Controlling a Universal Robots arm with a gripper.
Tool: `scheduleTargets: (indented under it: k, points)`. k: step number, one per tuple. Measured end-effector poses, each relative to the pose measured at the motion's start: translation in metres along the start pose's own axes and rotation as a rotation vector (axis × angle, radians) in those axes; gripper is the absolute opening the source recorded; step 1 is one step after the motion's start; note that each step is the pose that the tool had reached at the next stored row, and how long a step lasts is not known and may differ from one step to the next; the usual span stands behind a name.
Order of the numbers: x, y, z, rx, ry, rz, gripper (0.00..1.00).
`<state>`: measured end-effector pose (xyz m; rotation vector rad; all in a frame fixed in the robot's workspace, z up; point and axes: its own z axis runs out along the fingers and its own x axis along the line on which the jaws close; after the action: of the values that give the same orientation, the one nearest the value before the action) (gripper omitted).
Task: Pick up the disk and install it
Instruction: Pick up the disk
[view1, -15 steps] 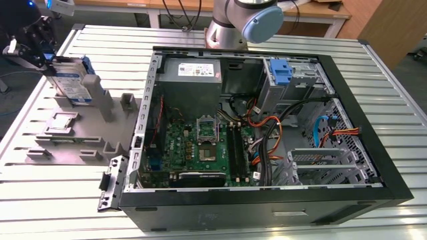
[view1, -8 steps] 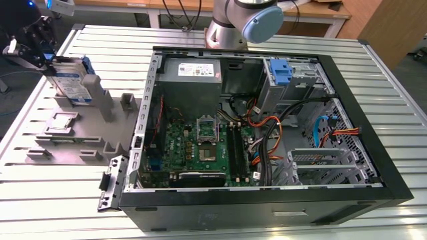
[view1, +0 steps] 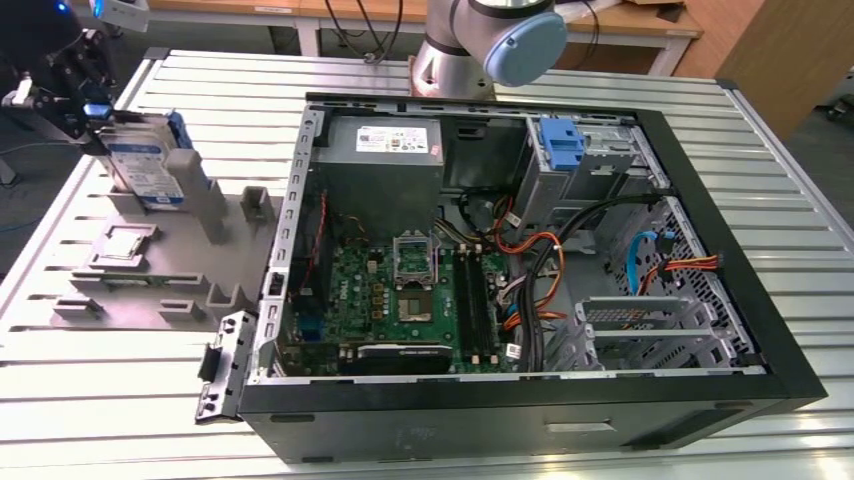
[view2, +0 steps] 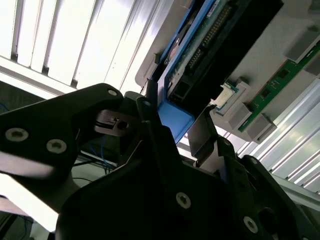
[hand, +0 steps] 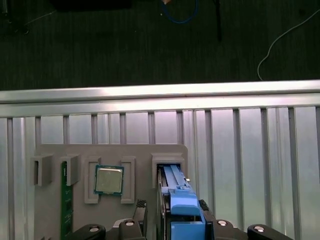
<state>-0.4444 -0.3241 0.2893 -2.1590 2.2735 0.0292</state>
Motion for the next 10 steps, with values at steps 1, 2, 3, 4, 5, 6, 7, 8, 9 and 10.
scheduleTargets:
  k: [1, 2, 3, 4, 5, 6, 7, 8, 9, 10]
  points:
    - [0.0, 0.0, 0.0, 0.0, 0.0001, -0.001, 0.51]
    - [0.0, 0.0, 0.0, 0.0, 0.0001, -0.001, 0.51]
    - [0.0, 0.0, 0.0, 0.0001, 0.0, -0.001, 0.51]
    - [0.0, 0.0, 0.0001, 0.0001, 0.0, -0.001, 0.51]
    - [0.0, 0.0, 0.0, 0.0001, 0.0001, -0.001, 0.49]
    - [0.0, 0.0, 0.0, 0.0, 0.0001, -0.001, 0.49]
    - [0.0, 0.0, 0.0, 0.0, 0.0001, -0.001, 0.42]
    - [0.0, 0.0, 0.0, 0.0, 0.0001, -0.001, 0.42]
    - [0.0, 0.0, 0.0, 0.0, 0.0001, -0.001, 0.4]
    - [0.0, 0.0, 0.0, 0.0, 0.0001, -0.002, 0.4]
